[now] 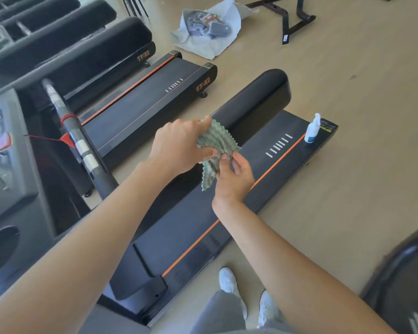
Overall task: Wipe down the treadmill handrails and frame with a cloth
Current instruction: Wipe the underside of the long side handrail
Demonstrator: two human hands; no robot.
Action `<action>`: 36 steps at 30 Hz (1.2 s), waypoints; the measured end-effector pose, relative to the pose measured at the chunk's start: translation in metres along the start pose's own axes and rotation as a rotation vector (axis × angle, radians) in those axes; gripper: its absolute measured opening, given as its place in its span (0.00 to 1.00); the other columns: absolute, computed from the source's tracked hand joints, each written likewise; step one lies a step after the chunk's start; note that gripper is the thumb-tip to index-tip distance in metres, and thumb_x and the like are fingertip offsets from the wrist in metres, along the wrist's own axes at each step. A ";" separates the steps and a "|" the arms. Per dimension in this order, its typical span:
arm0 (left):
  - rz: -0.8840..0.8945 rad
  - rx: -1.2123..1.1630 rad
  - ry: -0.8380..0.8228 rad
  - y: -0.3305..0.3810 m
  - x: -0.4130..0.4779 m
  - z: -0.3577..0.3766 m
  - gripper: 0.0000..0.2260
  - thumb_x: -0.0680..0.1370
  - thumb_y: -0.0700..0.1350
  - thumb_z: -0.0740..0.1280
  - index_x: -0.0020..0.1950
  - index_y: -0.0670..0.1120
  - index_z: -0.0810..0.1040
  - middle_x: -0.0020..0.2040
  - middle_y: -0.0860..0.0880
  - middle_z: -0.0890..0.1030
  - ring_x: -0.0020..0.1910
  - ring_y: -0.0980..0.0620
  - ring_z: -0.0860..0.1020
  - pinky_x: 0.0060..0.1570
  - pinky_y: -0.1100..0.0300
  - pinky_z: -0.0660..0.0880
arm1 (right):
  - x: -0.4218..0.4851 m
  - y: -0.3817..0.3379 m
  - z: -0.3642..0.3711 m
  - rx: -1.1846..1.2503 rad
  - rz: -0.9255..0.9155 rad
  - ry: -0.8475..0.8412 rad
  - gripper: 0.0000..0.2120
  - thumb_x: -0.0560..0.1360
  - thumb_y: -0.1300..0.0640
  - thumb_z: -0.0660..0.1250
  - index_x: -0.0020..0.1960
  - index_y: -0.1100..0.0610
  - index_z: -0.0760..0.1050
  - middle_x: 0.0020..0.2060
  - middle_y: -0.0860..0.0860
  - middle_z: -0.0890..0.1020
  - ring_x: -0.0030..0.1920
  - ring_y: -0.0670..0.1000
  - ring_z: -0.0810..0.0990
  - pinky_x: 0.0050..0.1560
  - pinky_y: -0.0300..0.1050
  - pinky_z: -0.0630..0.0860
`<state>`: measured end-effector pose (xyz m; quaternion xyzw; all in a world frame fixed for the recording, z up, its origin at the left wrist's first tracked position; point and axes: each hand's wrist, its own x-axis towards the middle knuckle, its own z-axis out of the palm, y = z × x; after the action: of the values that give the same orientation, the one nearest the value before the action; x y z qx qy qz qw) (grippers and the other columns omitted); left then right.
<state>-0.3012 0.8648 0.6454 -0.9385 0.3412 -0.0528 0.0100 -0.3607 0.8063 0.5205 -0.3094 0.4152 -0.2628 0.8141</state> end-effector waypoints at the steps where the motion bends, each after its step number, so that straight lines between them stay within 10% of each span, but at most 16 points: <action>1: 0.006 0.028 -0.012 0.004 0.009 -0.002 0.34 0.75 0.64 0.71 0.78 0.53 0.68 0.59 0.49 0.84 0.56 0.40 0.81 0.50 0.49 0.78 | 0.006 -0.004 0.002 0.000 -0.010 0.009 0.12 0.77 0.59 0.73 0.59 0.54 0.80 0.57 0.48 0.83 0.61 0.46 0.81 0.64 0.56 0.78; 8: 0.144 0.090 -0.032 0.032 0.081 -0.002 0.34 0.75 0.67 0.69 0.76 0.51 0.70 0.54 0.44 0.84 0.54 0.39 0.81 0.49 0.47 0.79 | 0.060 -0.040 0.010 0.004 -0.112 0.077 0.17 0.78 0.59 0.71 0.66 0.60 0.79 0.60 0.51 0.84 0.59 0.45 0.82 0.63 0.44 0.78; 22: 0.301 -0.043 -0.079 0.079 0.204 0.017 0.28 0.75 0.66 0.68 0.69 0.51 0.76 0.55 0.44 0.83 0.56 0.38 0.80 0.48 0.50 0.75 | 0.172 -0.107 0.006 -0.160 -0.193 -0.004 0.15 0.72 0.48 0.70 0.55 0.53 0.85 0.50 0.52 0.87 0.48 0.50 0.83 0.64 0.62 0.78; 36: -0.065 -0.096 -0.254 0.102 0.255 0.023 0.30 0.72 0.73 0.62 0.43 0.47 0.83 0.38 0.46 0.80 0.42 0.42 0.79 0.38 0.54 0.75 | 0.263 -0.199 -0.011 -0.546 0.033 -0.660 0.11 0.84 0.61 0.62 0.56 0.62 0.82 0.46 0.56 0.86 0.44 0.49 0.85 0.47 0.41 0.82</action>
<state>-0.1696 0.6226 0.6408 -0.9475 0.3087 0.0825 0.0065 -0.2680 0.4897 0.5243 -0.5743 0.1918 -0.0172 0.7956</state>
